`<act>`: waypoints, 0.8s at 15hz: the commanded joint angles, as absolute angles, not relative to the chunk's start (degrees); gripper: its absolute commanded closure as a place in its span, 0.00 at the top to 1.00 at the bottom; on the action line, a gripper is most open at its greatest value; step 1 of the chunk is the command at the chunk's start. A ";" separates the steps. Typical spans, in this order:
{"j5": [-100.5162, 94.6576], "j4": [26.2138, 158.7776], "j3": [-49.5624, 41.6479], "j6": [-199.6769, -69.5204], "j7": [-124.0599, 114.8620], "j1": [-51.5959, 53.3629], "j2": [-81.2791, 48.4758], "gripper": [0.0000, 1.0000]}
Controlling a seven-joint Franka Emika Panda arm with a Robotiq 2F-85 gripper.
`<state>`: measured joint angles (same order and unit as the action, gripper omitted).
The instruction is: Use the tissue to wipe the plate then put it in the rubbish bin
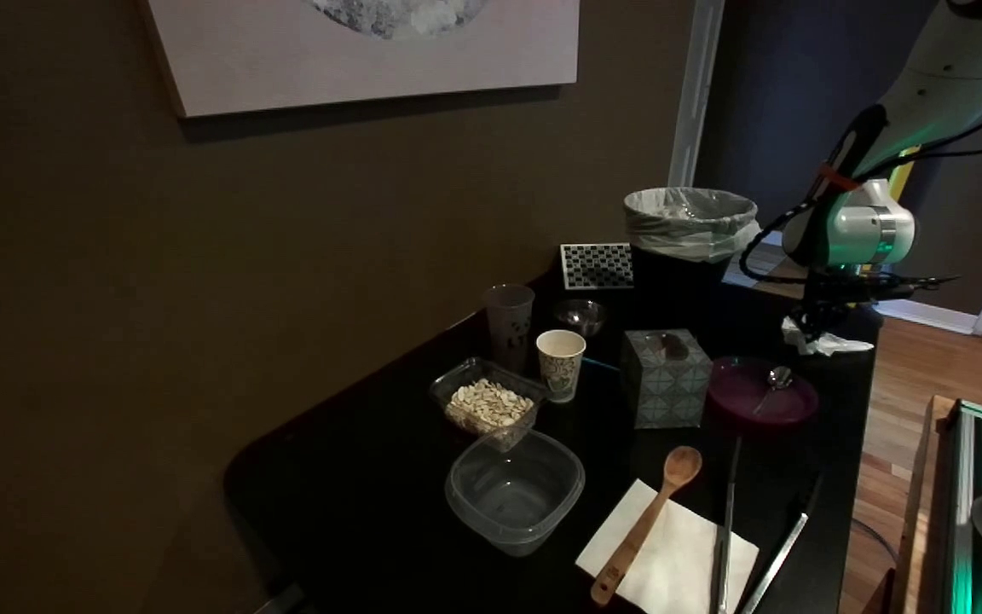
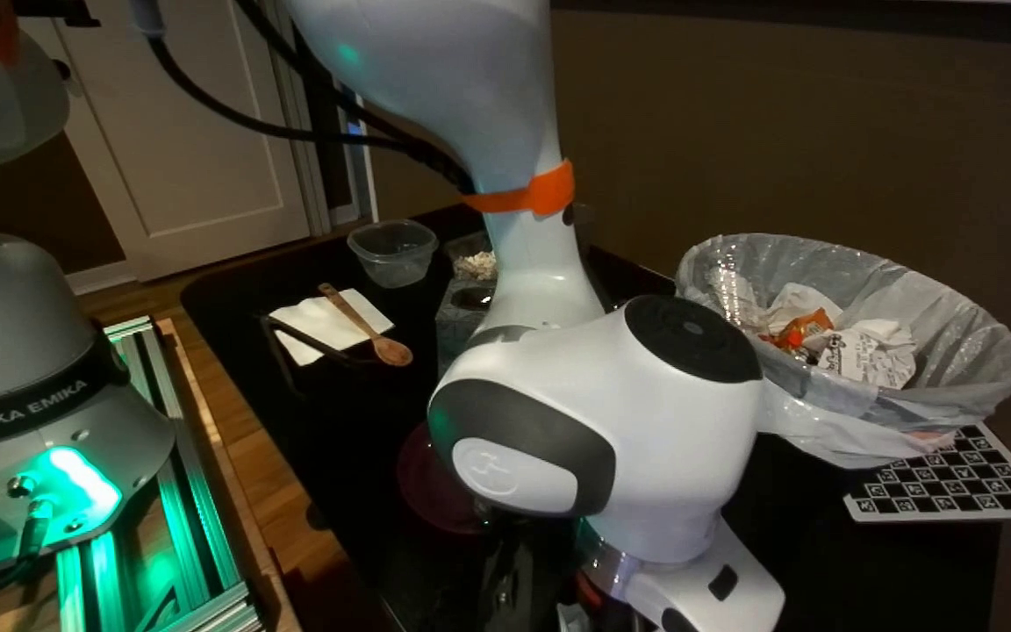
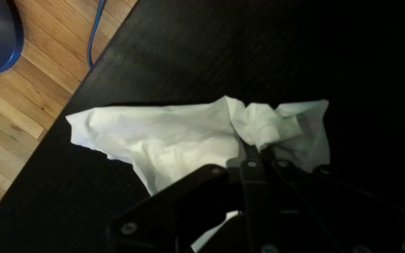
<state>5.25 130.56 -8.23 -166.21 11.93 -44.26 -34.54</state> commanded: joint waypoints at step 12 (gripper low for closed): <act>5.25 152.80 -10.17 -160.13 17.22 -45.33 -5.56 0.01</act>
